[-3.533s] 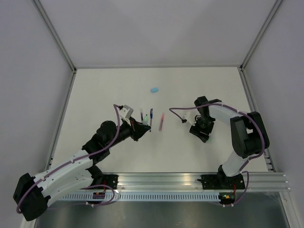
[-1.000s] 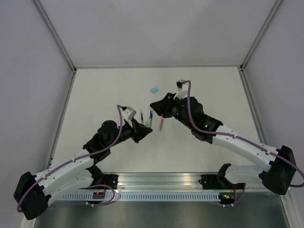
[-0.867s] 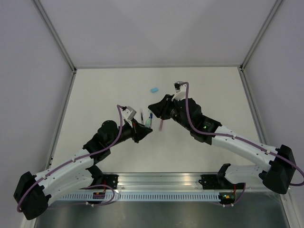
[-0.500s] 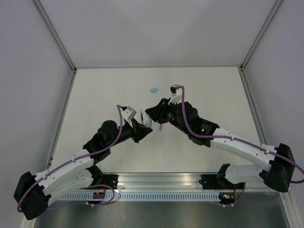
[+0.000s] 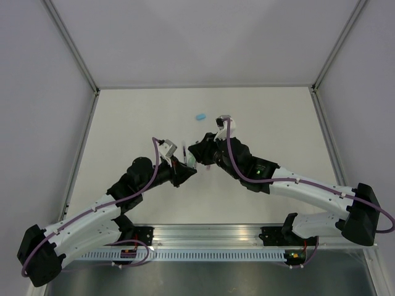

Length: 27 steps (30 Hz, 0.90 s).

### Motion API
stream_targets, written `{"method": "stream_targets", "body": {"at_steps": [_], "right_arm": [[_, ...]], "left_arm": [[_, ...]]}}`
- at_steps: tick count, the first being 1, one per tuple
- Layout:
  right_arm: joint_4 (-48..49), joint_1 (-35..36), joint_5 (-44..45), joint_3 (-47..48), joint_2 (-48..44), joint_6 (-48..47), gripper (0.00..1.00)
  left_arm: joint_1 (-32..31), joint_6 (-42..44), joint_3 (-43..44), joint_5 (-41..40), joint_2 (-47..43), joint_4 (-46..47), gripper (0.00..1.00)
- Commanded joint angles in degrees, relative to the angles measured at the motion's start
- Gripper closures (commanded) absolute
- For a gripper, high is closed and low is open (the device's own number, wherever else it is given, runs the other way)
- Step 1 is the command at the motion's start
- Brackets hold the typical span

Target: Insert the pens into the pen caps

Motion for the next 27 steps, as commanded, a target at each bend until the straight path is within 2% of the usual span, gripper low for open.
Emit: {"method": "stream_targets", "body": {"at_steps": [1, 9, 17, 21, 25, 26, 27], "right_arm": [[-3.6, 0.9, 0.5, 1.0, 1.0, -0.8, 1.0], [-2.5, 1.6, 0.1, -0.4, 1.1, -0.7, 1.0], [3.9, 5.0, -2.2, -4.5, 1.4, 1.1, 1.0], [3.6, 7.3, -0.8, -6.0, 1.7, 2.7, 1.0], [3.2, 10.6, 2.4, -6.0, 2.8, 4.5, 0.85], [3.4, 10.9, 3.2, -5.8, 2.7, 4.8, 0.75], [3.6, 11.1, 3.3, -5.5, 2.7, 5.2, 0.7]], "left_arm": [[-0.1, 1.6, 0.5, -1.3, -1.8, 4.5, 0.98], [-0.1, 1.7, 0.0, -2.7, -3.0, 4.4, 0.98], [-0.1, 1.7, 0.0, -2.6, -2.9, 4.4, 0.98], [-0.1, 1.7, -0.3, -3.1, -4.3, 4.4, 0.98], [-0.1, 0.8, -1.6, -1.4, -4.9, 6.6, 0.98], [-0.1, 0.6, -1.9, -0.3, -5.0, 7.4, 0.98], [-0.2, 0.6, -2.0, 2.0, -4.9, 8.7, 0.98]]}}
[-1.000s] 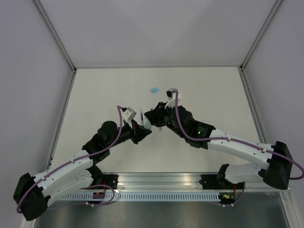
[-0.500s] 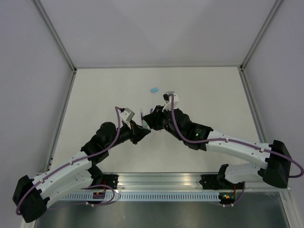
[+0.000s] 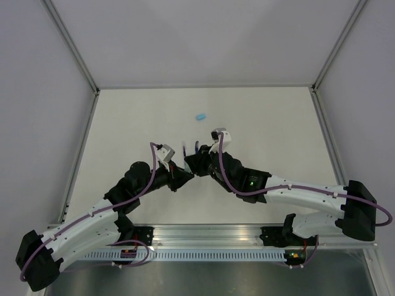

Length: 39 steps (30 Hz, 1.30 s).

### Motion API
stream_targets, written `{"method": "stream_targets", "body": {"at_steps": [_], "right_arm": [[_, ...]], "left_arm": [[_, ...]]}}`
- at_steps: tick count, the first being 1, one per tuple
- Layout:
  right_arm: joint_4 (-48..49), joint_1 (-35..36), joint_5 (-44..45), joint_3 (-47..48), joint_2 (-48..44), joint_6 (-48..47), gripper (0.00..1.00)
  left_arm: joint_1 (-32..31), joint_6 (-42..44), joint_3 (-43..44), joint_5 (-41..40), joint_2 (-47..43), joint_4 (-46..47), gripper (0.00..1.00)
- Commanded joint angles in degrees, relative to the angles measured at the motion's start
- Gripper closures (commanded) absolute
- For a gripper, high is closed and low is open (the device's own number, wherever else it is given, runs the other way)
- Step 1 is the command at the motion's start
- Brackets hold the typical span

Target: Insert the pens into the pen caps

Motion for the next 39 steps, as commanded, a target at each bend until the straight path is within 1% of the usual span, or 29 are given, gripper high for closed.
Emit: {"method": "stream_targets", "body": {"at_steps": [1, 4, 5, 7, 9, 10, 12, 13, 14, 17, 19, 20, 25, 31, 32, 35, 39], "right_arm": [[-1.6, 4.1, -4.5, -0.5, 1.0, 2.8, 0.66], [-2.0, 4.1, -4.1, 0.9, -0.6, -0.3, 0.5], [-2.7, 4.0, -4.0, 1.9, -1.1, -1.7, 0.42], [-3.2, 4.0, -3.3, 2.6, -3.4, -4.7, 0.38], [-3.6, 4.1, -2.9, 2.7, -5.3, -6.7, 0.31], [-3.8, 4.1, -3.0, 2.8, -7.4, -8.4, 0.3], [-4.4, 4.0, -3.6, 2.6, -10.2, -9.9, 0.26], [-4.4, 4.0, -5.3, 2.4, -11.1, -11.8, 0.24], [-4.5, 4.0, -6.1, 2.3, -11.8, -12.7, 0.2], [-4.5, 4.1, -7.7, 1.9, -14.4, -15.4, 0.2], [-3.6, 4.0, -9.2, 1.4, -16.5, -16.5, 0.2], [-2.2, 4.1, -11.5, 0.8, -17.3, -17.6, 0.2], [-1.4, 4.1, -15.9, 1.6, -19.3, -20.4, 0.2], [-0.6, 4.1, -19.3, 3.2, -19.2, -24.2, 0.28], [-0.9, 4.1, -19.6, 3.7, -19.1, -24.4, 0.33], [-0.8, 4.1, -20.6, 4.1, -19.2, -25.0, 0.4], [-0.4, 4.0, -22.3, 3.8, -18.8, -25.2, 0.41]], "left_arm": [[0.2, 0.5, 0.7, 3.4, -0.9, 11.4, 0.98], [0.2, 0.7, 0.3, 7.2, -1.1, 13.3, 0.98], [0.2, 0.3, 0.1, 8.8, -1.5, 13.9, 0.98], [0.2, 0.2, 0.0, 10.6, -1.9, 15.2, 0.98], [0.1, -0.4, -0.1, 13.2, -2.6, 16.0, 0.98], [0.2, -0.5, -0.2, 14.2, -2.8, 16.9, 0.98], [0.2, -1.3, -0.3, 17.2, -3.2, 17.9, 0.98], [0.1, -1.7, -0.4, 18.4, -3.3, 18.5, 0.98], [0.2, -1.9, -0.5, 20.3, -3.4, 19.8, 0.98], [0.2, -3.3, -0.8, 24.8, -3.2, 23.1, 0.98], [0.2, -4.8, -0.7, 26.2, -2.7, 24.2, 0.98], [0.2, -4.9, -0.5, 27.2, -2.5, 24.3, 0.98], [0.1, -4.8, -0.3, 28.0, -2.2, 24.4, 0.98], [0.2, -6.3, -0.7, 32.6, -0.7, 28.6, 0.98], [0.2, -7.0, -0.9, 33.7, -0.1, 29.3, 0.98], [0.2, -8.8, -1.4, 35.5, 0.7, 32.8, 0.98], [0.2, -9.5, -1.6, 36.3, 1.0, 34.1, 0.98]]}}
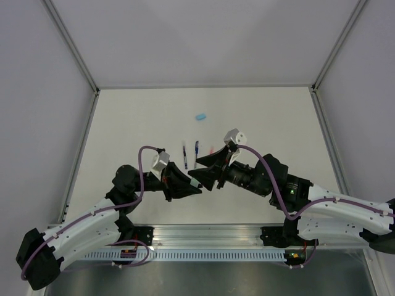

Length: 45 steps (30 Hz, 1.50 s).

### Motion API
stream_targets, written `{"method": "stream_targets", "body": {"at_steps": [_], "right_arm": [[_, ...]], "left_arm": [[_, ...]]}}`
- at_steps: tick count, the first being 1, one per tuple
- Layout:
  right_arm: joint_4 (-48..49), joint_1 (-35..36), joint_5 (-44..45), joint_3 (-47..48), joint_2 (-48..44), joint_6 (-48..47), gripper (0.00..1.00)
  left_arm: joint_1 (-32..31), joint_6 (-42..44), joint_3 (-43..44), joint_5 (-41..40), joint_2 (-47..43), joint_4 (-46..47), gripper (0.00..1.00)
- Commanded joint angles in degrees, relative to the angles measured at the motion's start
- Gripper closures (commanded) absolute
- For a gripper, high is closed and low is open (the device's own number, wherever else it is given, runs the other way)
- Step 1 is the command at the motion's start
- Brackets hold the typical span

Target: Insert the pens into the pen caps

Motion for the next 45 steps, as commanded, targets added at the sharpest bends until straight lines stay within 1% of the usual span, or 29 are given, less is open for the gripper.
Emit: {"method": "stream_targets", "body": {"at_steps": [1, 3, 7, 8, 14, 15, 16, 18, 19, 20, 21, 26, 28, 30, 31, 35, 36, 39, 41, 42, 45], "right_arm": [[2.5, 0.4, -3.5, 2.2, 0.1, -1.5, 0.42], [3.2, 0.3, -4.1, 1.6, 0.4, -1.4, 0.43], [5.8, 0.4, -6.5, 0.0, 0.2, -1.4, 0.48], [6.7, 0.4, -6.7, -0.6, 0.1, -1.4, 0.51], [9.1, 0.4, -6.7, -2.9, 0.6, -0.9, 0.6], [9.3, 0.3, -6.7, -3.3, 0.8, -0.4, 0.63], [9.8, 0.4, -8.3, -4.0, 0.9, -0.2, 0.72], [10.1, 0.4, -8.9, -5.0, 1.0, 1.3, 0.81], [10.3, 0.3, -9.4, -6.3, 1.1, 1.7, 0.89], [10.3, 0.3, -10.1, -7.0, 1.2, 2.2, 0.93], [10.3, 0.3, -10.4, -8.4, 1.3, 3.3, 1.0], [10.4, 0.3, -13.6, -11.5, 1.7, 6.7, 1.0], [9.6, 0.3, -14.9, -12.3, 1.8, 7.4, 1.0], [8.2, 0.3, -14.3, -12.6, 1.8, 8.3, 1.0], [7.5, 0.3, -13.9, -13.4, 1.6, 8.4, 1.0], [9.3, 0.3, -13.8, -15.7, 1.6, 11.1, 1.0], [9.5, 0.4, -14.2, -16.0, 1.8, 11.8, 1.0], [7.6, 0.4, -13.2, -17.2, 1.5, 11.7, 1.0], [7.3, 0.3, -12.8, -18.8, 0.1, 11.9, 1.0], [7.3, 0.3, -12.9, -19.4, -0.4, 12.0, 1.0], [7.8, 0.3, -13.5, -20.4, -1.1, 12.7, 1.0]], "left_arm": [[0.1, -2.0, -0.6, 2.9, -0.1, 5.9, 0.98], [0.0, -2.1, -0.6, 2.9, -0.1, 5.9, 0.98], [0.1, -2.3, -0.7, 3.0, -0.1, 6.2, 0.98], [0.1, -2.4, -0.8, 3.0, -0.2, 6.2, 0.98], [0.1, -3.1, -0.8, 3.5, -0.4, 7.1, 0.98], [0.1, -3.3, -0.9, 3.5, -0.5, 7.5, 0.98], [0.1, -3.4, -1.0, 3.5, -0.4, 7.9, 0.98], [0.0, -4.0, -1.0, 3.2, -0.7, 8.5, 0.98], [0.1, -4.6, -1.1, 2.9, -0.8, 8.9, 0.98], [0.1, -5.0, -1.1, 2.7, -0.8, 9.5, 0.98], [0.0, -5.3, -0.8, 2.2, -0.8, 9.6, 0.98], [0.2, -3.9, 3.7, -0.3, 0.3, 5.2, 0.98], [0.3, -4.7, 4.8, -1.2, 1.3, 5.5, 0.98], [0.3, -4.9, 6.6, -1.8, 2.3, 5.4, 0.98], [0.4, -5.4, 7.2, -3.4, 3.0, 5.4, 0.98], [1.4, -5.3, 11.1, -4.7, 6.6, 5.9, 0.98], [2.5, -5.5, 11.5, -5.1, 7.3, 6.3, 0.98], [6.0, -9.6, 12.3, -2.8, 9.2, 10.2, 0.98], [7.5, -9.6, 12.8, -2.9, 9.0, 8.9, 0.98], [9.2, -9.4, 12.8, -3.2, 9.0, 7.7, 0.98], [12.3, -11.5, 12.8, -2.3, 10.9, 9.3, 0.98]]}}
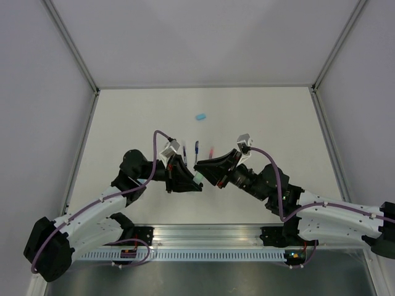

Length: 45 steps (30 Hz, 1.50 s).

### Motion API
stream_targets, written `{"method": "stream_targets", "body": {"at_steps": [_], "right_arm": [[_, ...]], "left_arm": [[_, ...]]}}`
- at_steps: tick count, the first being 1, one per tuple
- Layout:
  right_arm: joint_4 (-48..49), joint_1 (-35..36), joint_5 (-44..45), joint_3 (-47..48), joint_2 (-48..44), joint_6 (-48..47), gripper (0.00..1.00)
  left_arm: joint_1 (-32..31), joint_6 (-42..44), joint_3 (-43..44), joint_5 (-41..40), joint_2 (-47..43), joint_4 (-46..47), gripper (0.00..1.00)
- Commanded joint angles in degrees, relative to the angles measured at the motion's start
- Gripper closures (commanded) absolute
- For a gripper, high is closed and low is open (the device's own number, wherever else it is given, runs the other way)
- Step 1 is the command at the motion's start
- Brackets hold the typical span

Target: Insert the pens into the pen caps

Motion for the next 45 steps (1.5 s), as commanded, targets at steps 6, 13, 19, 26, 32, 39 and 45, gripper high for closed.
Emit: {"method": "stream_targets", "body": {"at_steps": [6, 13, 19, 26, 32, 39, 45], "right_arm": [[-2.5, 3.5, -13.5, -8.5, 4.0, 8.6, 1.0], [9.3, 4.2, -13.6, -12.3, 8.1, 11.5, 1.0], [2.6, 4.6, -11.8, -10.3, 5.9, 9.2, 1.0], [-17.2, 4.5, 8.3, 4.3, -0.9, 2.6, 0.81], [-29.5, 3.6, 30.1, 20.6, -1.1, -3.4, 0.57], [-37.7, 3.6, 43.3, 21.4, -9.6, -2.5, 0.4], [-37.6, 3.6, 49.9, 8.2, -20.9, -1.5, 0.39]], "left_arm": [[7.9, -6.1, 6.6, -16.4, 5.7, 14.6, 0.98], [8.5, -8.0, 6.5, -16.3, 8.4, 17.8, 0.98], [10.3, -9.6, 7.4, -13.5, 10.1, 17.2, 0.98], [9.7, -8.8, 6.9, -8.4, 9.1, 12.8, 0.98], [9.5, 0.6, 5.4, -13.9, 4.4, -4.9, 0.98], [8.9, 2.9, 9.0, -25.6, 11.5, -15.4, 0.98], [3.2, 3.7, 21.9, -42.0, 25.9, -29.7, 0.98]]}}
